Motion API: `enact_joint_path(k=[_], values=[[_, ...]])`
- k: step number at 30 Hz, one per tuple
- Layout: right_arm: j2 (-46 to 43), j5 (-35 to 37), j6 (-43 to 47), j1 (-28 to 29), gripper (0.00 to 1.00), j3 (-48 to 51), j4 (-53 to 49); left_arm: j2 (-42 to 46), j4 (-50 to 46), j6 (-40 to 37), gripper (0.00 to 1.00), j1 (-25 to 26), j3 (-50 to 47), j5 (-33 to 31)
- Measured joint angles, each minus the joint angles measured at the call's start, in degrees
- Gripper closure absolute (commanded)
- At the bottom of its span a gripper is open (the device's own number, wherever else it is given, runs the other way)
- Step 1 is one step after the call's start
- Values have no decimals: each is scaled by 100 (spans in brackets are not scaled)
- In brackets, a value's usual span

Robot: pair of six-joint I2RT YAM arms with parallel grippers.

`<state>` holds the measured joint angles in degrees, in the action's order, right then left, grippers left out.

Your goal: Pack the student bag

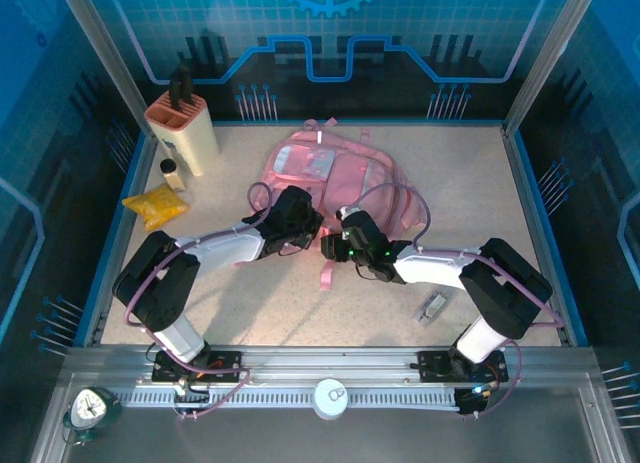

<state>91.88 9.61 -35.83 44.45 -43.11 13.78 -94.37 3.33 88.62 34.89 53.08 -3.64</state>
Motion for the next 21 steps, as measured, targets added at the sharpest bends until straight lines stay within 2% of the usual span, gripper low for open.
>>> enact_joint_path(k=[4,7,11,15,21], values=[[20,162,0,2,71,0,66,7,0,-2,100,4,0,-2],[44,203,90,2,75,-33,50,7,0,-2,100,4,-2,-2],[157,247,155,2,91,-339,-295,15,4,-2,100,4,0,-13],[179,243,212,13,99,-389,-387,26,2,-4,100,7,0,-22],[-96,470,125,20,100,-422,-992,31,-2,-70,100,11,0,11]])
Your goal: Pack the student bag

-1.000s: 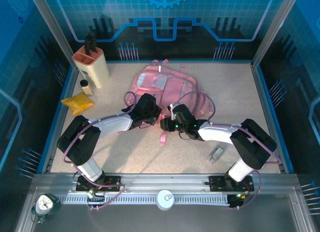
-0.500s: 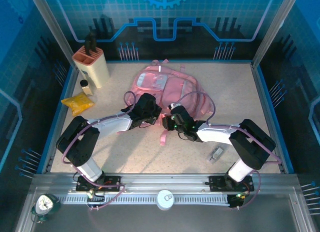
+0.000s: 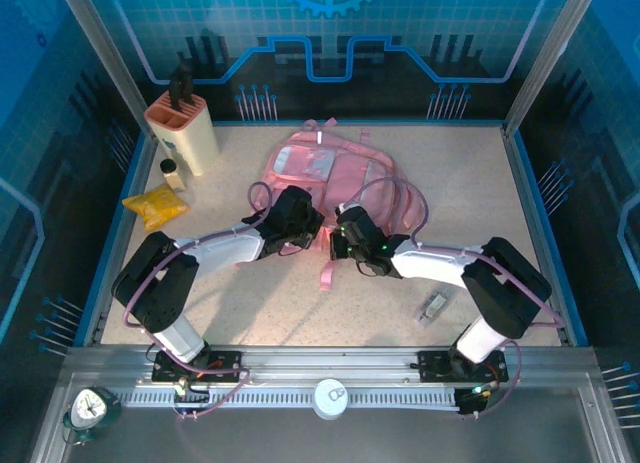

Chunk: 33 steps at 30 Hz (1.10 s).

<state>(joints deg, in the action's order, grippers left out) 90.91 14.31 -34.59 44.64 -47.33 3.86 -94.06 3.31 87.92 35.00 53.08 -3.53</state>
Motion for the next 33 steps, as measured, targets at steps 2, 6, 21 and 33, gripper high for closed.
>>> enact_joint_path(k=[2,6,21,33], values=[[-225,109,-59,-9,100,35,-264,17,0,-52,100,-39,-2,39],[-785,173,-146,-227,100,278,-809,140,-46,-258,100,-144,-42,173],[-485,-649,501,-957,87,-4,-1631,164,-306,-907,100,-345,-35,354],[-46,-581,763,-984,100,-229,-1615,164,-352,-1078,100,-341,11,334]])
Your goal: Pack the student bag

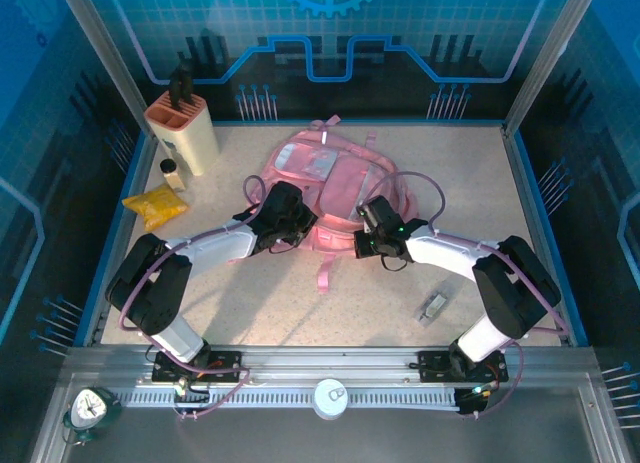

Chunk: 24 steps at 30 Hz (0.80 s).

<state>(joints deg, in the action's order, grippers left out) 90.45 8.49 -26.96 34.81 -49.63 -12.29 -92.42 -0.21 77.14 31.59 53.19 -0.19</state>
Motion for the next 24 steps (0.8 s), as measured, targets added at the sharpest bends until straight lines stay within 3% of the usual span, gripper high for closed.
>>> enact_joint_path(k=[7,12,17,18,20,24], values=[[-415,439,0,-17,100,-192,-730,0,-597,-894,100,-192,470,227],[-846,446,9,-205,100,-240,-1067,-66,-986,-1635,100,-748,673,835],[-719,450,0,378,100,-509,-1305,-671,-1453,-2334,100,-1213,1499,1268],[-597,417,-39,577,100,-629,-1333,-824,-1469,-2444,96,-1298,1659,1327],[-221,382,-133,960,100,-981,-1397,-1071,-1453,-2649,76,-1447,1897,1408],[450,273,-240,1471,100,-1576,-1272,-1078,-1307,-2894,58,-1598,1921,1405]])
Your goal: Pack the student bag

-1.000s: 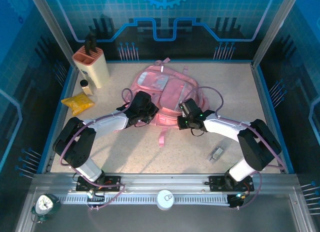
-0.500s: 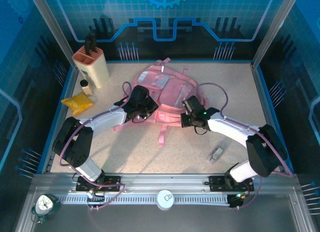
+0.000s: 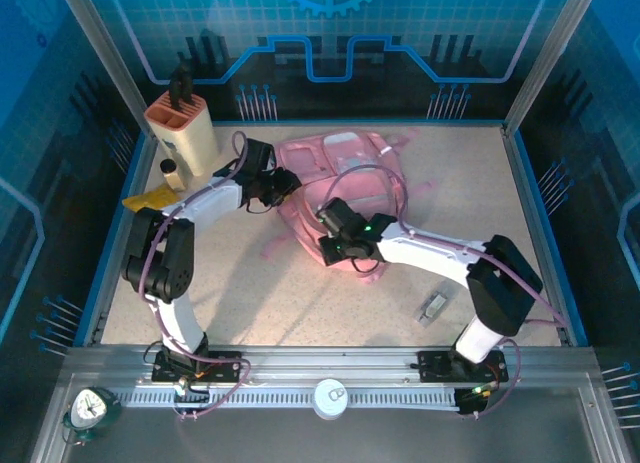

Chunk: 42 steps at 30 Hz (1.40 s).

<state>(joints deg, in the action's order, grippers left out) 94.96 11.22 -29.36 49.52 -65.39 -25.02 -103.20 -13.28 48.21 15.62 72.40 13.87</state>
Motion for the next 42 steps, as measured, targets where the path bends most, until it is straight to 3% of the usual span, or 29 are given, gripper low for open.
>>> enact_joint_path(k=[3,7,11,15,22,27,30,34,42], values=[[55,-107,-37,72,100,-4,107,509,227,-4,57,-2,-570,42],[55,-122,-39,68,100,31,160,1545,981,691,52,92,-2002,278],[52,-125,-39,68,100,140,293,1847,1311,1429,46,638,-2710,166],[52,-122,-39,68,100,177,323,1803,1622,2022,49,1279,-2822,-131],[-11,-79,-37,61,100,286,367,1388,2002,2592,70,1587,-2806,-509],[-52,55,-39,42,100,358,365,1252,1891,2688,100,1683,-2601,-728],[-90,149,-39,33,100,404,407,1259,1692,2649,100,1709,-2468,-874],[-354,402,-35,31,100,584,387,1456,1327,2345,100,1464,-2367,-857],[-1139,555,107,-588,100,1126,306,1628,96,960,100,-72,-1685,-249]])
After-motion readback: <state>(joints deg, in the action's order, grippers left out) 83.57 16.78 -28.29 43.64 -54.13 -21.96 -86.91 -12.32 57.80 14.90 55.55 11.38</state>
